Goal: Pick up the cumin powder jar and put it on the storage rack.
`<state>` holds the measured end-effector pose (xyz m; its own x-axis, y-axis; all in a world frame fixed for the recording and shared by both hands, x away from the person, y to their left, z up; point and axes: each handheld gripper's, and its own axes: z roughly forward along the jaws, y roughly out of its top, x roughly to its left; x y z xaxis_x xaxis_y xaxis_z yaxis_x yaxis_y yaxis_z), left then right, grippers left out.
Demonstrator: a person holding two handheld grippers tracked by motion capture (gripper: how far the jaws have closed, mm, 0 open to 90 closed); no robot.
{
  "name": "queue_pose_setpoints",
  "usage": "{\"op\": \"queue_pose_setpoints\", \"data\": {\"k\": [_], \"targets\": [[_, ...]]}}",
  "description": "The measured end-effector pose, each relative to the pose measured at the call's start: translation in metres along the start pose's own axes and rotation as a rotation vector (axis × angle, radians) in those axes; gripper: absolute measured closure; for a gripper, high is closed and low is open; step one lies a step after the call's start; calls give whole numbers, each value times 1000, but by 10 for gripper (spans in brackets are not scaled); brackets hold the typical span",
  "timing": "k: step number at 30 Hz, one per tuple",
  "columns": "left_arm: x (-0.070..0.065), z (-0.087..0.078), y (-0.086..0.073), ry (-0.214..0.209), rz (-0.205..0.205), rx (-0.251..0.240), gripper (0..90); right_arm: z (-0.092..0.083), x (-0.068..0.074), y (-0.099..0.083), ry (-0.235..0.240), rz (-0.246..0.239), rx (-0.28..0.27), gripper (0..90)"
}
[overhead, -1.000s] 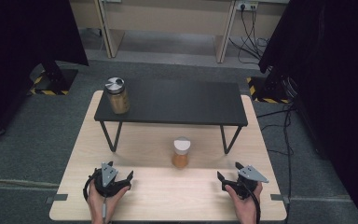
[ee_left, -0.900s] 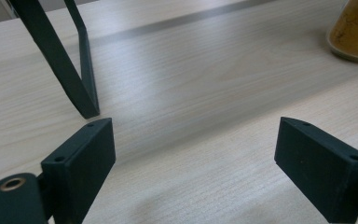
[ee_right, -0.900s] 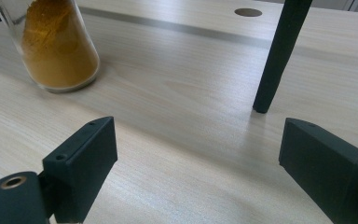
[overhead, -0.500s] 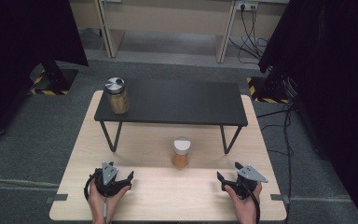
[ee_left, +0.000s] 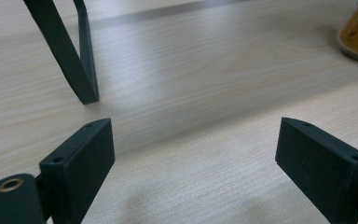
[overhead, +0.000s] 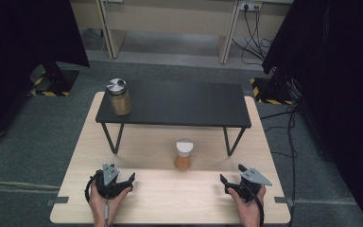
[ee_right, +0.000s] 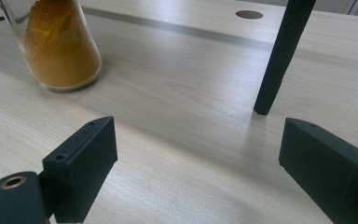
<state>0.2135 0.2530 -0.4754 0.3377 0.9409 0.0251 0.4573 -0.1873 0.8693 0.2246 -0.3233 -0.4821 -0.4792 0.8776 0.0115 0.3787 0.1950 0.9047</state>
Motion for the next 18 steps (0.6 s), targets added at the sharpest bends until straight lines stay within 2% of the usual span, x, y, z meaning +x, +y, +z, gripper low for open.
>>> {"op": "queue_pose_setpoints", "data": {"k": [9,18], "targets": [[0,-1,-1,-1,2,-7,109,0,-1,0,3,6,2,115],[2,-1,-3,-4,-20,-15,107,0,-1,0,3,2,1,115]]}}
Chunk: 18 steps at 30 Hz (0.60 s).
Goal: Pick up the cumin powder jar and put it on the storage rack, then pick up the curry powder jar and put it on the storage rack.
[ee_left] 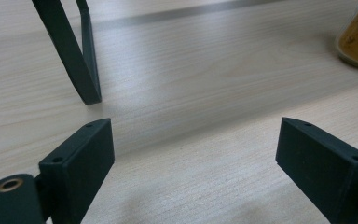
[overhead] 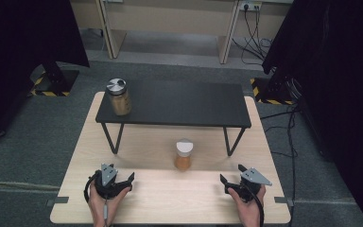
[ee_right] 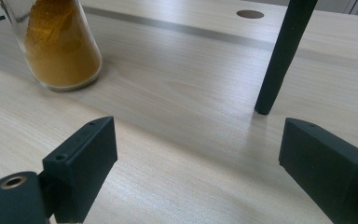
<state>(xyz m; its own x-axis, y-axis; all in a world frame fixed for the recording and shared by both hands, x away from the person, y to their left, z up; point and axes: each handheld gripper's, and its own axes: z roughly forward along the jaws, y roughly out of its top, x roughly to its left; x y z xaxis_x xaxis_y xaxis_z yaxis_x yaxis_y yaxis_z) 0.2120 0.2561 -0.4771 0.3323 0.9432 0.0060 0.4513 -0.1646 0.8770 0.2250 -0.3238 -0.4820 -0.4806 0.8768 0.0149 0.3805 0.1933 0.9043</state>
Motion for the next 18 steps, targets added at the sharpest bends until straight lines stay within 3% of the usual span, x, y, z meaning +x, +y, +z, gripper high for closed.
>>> {"op": "queue_pose_setpoints", "data": {"k": [18], "targets": [[0,0,0,4,-6,-1,107,0,-2,0,6,10,-2,115]]}}
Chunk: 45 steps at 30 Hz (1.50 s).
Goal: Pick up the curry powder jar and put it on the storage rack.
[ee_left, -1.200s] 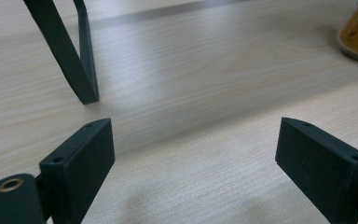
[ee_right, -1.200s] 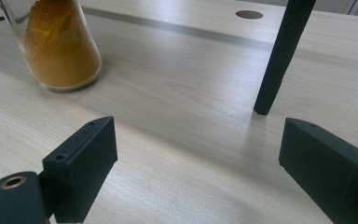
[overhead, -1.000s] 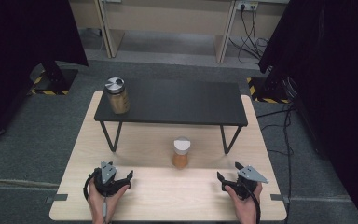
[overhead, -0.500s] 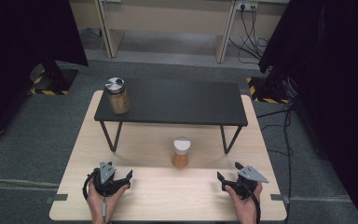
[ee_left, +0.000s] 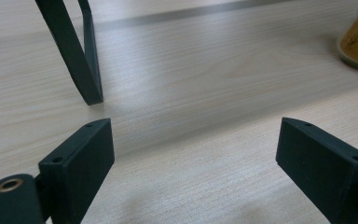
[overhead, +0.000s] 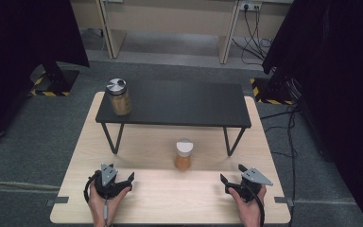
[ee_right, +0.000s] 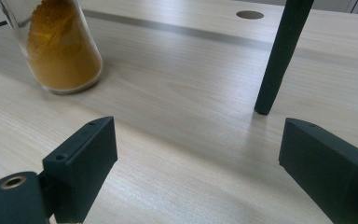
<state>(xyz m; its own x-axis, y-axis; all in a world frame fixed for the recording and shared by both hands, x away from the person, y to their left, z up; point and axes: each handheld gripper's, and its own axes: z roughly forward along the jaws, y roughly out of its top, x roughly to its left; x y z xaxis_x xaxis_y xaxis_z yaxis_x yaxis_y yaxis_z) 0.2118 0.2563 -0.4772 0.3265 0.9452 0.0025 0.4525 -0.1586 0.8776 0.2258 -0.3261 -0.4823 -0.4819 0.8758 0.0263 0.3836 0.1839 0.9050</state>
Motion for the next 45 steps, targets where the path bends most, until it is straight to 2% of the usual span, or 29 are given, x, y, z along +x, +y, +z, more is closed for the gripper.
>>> {"op": "queue_pose_setpoints", "data": {"k": [8,13,16,19,24,30,35,45], "targets": [[0,1,1,0,3,8,107,0,0,0,1,0,-2,114],[2,0,0,-4,-11,1,107,0,-1,0,2,1,0,111],[1,0,1,-4,-5,4,107,-1,-3,-1,9,18,-7,91],[1,1,1,-5,0,3,107,-1,-12,-5,53,30,-30,82],[3,2,1,-10,-9,-1,106,1,-15,-6,96,16,-40,74],[3,2,1,-11,-13,2,106,8,-9,1,140,-35,-21,73],[4,2,1,-13,-12,1,105,15,-4,9,189,-68,-30,74],[2,2,1,-12,-3,2,106,41,10,27,262,-92,-38,74]]}}
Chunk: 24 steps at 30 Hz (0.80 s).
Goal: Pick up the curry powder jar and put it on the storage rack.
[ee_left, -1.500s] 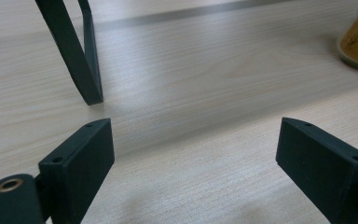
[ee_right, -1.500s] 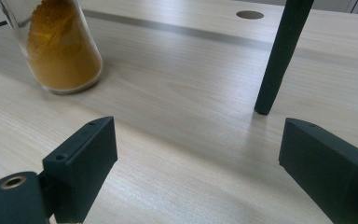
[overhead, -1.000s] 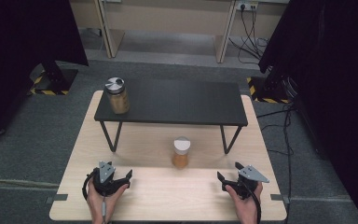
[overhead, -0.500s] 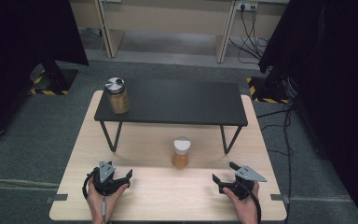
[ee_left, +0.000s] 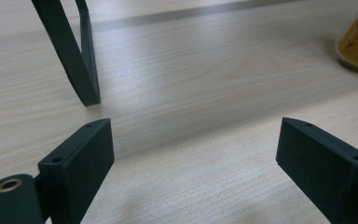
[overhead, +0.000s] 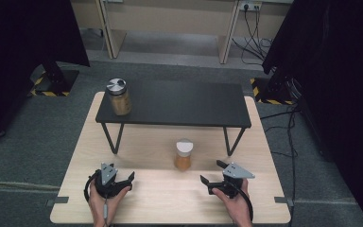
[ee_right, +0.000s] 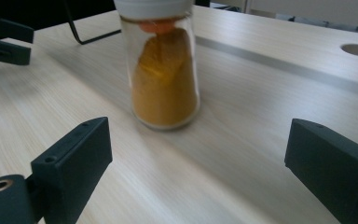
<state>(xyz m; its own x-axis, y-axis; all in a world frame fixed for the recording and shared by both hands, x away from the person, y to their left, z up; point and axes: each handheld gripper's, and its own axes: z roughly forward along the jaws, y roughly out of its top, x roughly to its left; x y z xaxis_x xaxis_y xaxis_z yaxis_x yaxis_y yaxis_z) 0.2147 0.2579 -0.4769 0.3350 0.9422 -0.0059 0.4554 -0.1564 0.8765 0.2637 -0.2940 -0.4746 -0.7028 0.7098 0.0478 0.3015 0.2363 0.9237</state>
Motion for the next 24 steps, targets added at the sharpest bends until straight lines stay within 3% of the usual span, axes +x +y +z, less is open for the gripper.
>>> {"op": "queue_pose_setpoints", "data": {"k": [11,17,24], "targets": [[2,0,-1,-7,-8,-3,106,39,8,35,57,-42,-21,80],[3,0,-1,-10,-11,-3,106,51,11,46,60,-47,-46,93],[4,0,0,-13,-15,-2,107,67,8,52,76,-51,-79,171]]}}
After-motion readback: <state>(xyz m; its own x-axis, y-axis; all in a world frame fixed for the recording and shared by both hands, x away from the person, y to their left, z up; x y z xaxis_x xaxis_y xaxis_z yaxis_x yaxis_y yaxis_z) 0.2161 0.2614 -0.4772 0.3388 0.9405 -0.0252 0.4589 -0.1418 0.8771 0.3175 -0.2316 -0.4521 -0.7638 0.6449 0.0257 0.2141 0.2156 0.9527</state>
